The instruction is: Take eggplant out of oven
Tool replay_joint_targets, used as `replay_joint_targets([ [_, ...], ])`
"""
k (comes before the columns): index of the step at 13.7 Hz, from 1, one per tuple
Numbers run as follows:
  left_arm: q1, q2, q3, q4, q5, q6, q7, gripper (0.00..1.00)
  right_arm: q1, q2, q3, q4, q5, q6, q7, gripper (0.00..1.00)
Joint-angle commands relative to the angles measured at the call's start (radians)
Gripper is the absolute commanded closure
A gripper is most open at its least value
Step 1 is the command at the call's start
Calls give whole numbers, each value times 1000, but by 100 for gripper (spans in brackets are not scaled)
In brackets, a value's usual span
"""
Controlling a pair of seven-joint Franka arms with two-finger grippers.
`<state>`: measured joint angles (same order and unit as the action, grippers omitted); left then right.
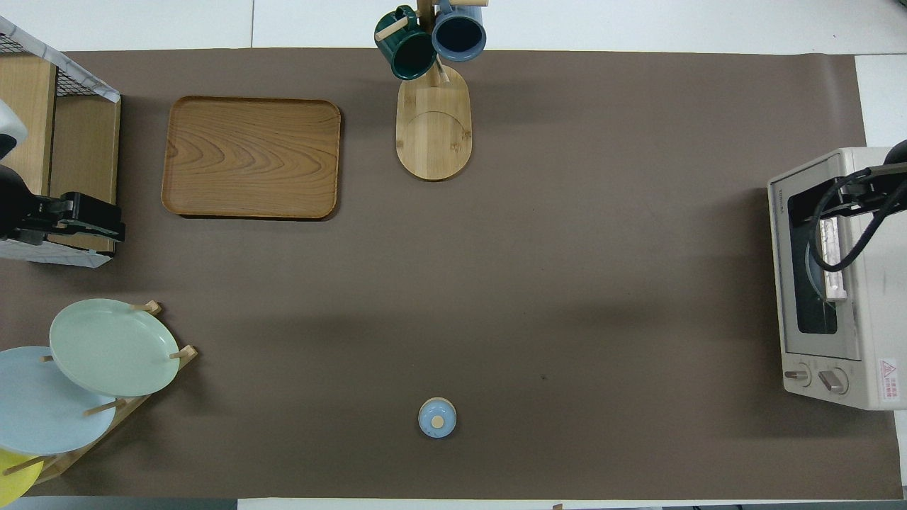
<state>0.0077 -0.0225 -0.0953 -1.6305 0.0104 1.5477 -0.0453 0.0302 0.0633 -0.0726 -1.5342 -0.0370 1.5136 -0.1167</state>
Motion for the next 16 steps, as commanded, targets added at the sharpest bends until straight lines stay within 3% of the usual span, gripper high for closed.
replay_joint_targets([
  [1,15,-5,-9,11,-10,-23,7,0,-18,-5,7,6,34,5,5,0],
  [3,15,-5,-9,11,-10,-23,7,0,-19,-14,5,-23,35,26,-12,0],
  [5,15,-5,-9,11,-10,-23,7,0,-19,-48,4,-117,34,135,-90,83],
  [6,15,-5,-9,11,-10,-23,7,0,-26,-60,0,-150,32,149,-122,100],
  [10,15,-5,-9,11,-10,-23,7,0,-95,-53,-3,-228,22,186,-130,100],
  [16,15,-5,-9,11,-10,-23,7,0,-124,-45,-4,-337,-87,293,80,100],
])
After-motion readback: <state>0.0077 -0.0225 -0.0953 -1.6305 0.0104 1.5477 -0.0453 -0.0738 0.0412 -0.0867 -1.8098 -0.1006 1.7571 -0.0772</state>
